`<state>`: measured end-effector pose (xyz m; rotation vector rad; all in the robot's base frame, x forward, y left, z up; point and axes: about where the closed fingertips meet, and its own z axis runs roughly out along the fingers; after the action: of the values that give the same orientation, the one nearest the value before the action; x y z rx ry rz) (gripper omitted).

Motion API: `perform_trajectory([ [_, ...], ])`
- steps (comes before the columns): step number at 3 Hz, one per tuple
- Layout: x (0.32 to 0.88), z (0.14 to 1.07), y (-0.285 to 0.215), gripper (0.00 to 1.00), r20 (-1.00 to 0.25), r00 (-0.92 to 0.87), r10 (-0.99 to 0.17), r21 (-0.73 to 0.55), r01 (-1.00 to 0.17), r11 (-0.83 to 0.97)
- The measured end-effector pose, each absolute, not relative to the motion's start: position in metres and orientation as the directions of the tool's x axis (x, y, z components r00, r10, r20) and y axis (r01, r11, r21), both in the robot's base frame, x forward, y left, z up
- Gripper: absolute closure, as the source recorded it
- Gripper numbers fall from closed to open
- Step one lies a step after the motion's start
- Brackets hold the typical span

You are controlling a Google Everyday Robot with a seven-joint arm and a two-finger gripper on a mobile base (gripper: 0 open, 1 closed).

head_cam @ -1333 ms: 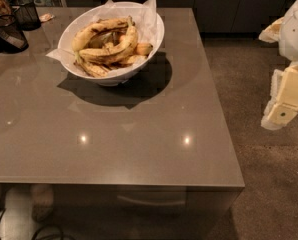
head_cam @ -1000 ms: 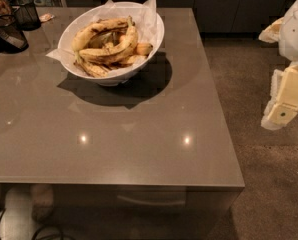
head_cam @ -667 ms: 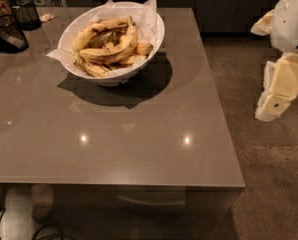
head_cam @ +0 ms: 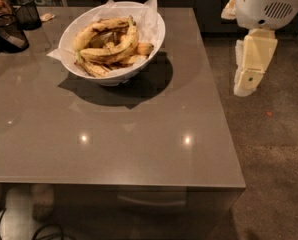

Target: Pick banana from white bowl

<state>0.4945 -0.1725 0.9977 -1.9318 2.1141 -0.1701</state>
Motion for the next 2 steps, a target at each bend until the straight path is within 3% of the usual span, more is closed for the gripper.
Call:
perform_trajectory([
  [2,0.512,1.003,-0.156,0.00,-0.128,-0.021,-0.992,-0.315,-0.947,0.060],
])
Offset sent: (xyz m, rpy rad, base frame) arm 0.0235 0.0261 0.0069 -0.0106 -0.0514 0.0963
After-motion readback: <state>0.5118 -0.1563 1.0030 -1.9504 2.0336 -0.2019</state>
